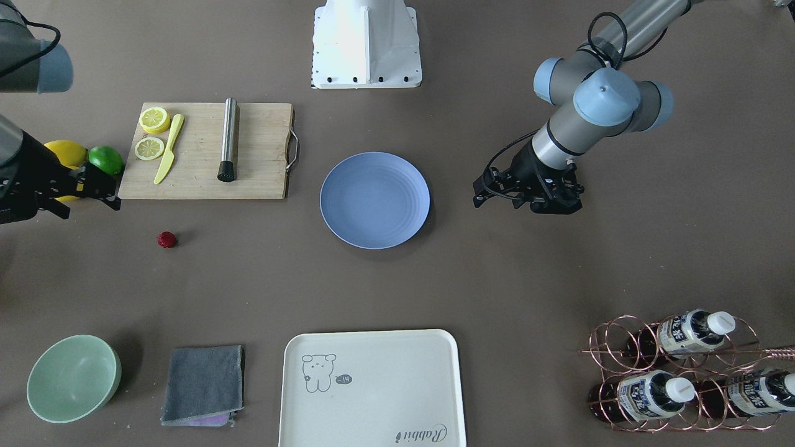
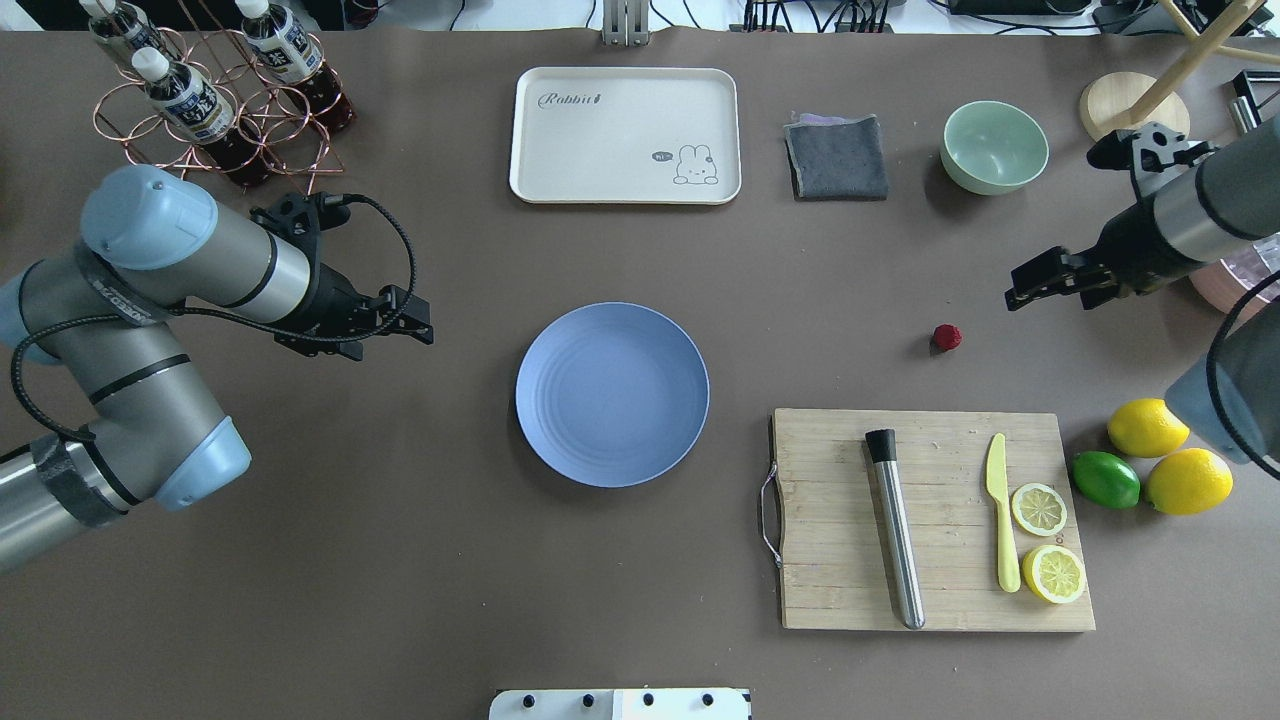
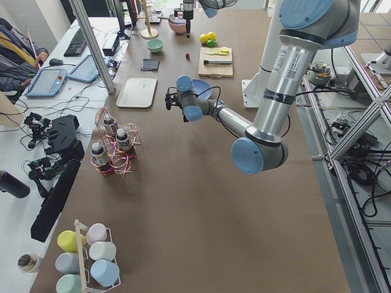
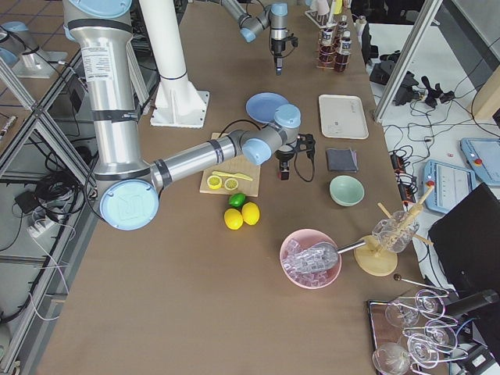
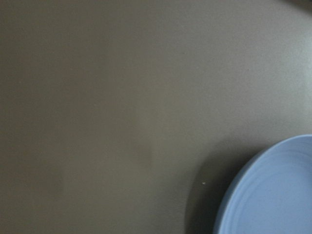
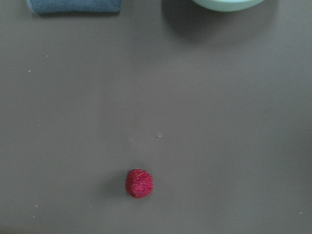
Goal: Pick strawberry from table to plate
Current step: 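Release the plate and raise the left gripper while the right gripper reaches the strawberry, then grasp the red strawberry with the right gripper and lift it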
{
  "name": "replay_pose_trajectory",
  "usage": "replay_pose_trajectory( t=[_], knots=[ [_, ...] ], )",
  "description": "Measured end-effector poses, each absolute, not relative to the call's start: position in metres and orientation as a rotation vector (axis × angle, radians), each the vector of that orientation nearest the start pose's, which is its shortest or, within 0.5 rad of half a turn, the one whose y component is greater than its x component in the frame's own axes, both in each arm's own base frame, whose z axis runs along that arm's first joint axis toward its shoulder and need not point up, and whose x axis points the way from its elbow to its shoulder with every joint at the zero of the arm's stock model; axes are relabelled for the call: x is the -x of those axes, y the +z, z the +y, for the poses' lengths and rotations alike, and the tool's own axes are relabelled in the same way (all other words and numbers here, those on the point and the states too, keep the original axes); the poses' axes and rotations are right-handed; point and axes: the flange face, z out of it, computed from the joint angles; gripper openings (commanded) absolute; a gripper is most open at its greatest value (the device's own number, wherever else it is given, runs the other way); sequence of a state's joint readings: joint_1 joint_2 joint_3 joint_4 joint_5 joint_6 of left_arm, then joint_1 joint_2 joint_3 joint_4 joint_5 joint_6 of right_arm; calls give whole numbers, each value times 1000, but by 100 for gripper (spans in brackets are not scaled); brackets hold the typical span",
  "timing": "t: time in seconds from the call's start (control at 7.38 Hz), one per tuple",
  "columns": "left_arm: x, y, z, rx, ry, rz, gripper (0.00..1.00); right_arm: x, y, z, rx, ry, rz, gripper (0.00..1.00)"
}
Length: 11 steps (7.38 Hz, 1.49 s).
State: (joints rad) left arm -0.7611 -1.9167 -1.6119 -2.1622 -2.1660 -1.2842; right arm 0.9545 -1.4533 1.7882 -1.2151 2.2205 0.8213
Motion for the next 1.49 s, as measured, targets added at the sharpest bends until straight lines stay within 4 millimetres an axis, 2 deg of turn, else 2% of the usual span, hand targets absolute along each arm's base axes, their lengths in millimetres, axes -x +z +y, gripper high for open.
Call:
replay_pose_trajectory(
  t=[0.14,0.27,0.54,0.68,0.81,0.95,1.08,1.22,1.35,1.49],
  knots=[
    [-383,386,-506,9,-145,1069,97,292,454,-485,-95,-35,-887,94],
    [-365,388,-517,10,-142,1055,97,317,457,-486,-98,-44,-868,92],
    [-331,395,-519,14,-142,1045,97,352,468,-490,-103,-74,-828,84],
    [-324,398,-515,16,-142,1042,97,359,473,-491,-110,-96,-813,72],
    [-321,399,-513,17,-141,1041,97,361,475,-491,-117,-113,-805,43],
    [-320,400,-512,18,-141,1041,97,362,475,-491,-123,-123,-803,30],
    [-320,400,-512,18,-141,1041,97,362,476,-491,-127,-132,-801,25],
    [-320,400,-512,19,-141,1040,97,361,476,-492,-133,-142,-799,9],
    [-320,401,-512,19,-140,1040,97,359,476,-493,-136,-146,-799,0],
    [-321,400,-512,19,-140,1040,97,356,473,-496,-139,-145,-804,0]
  ],
)
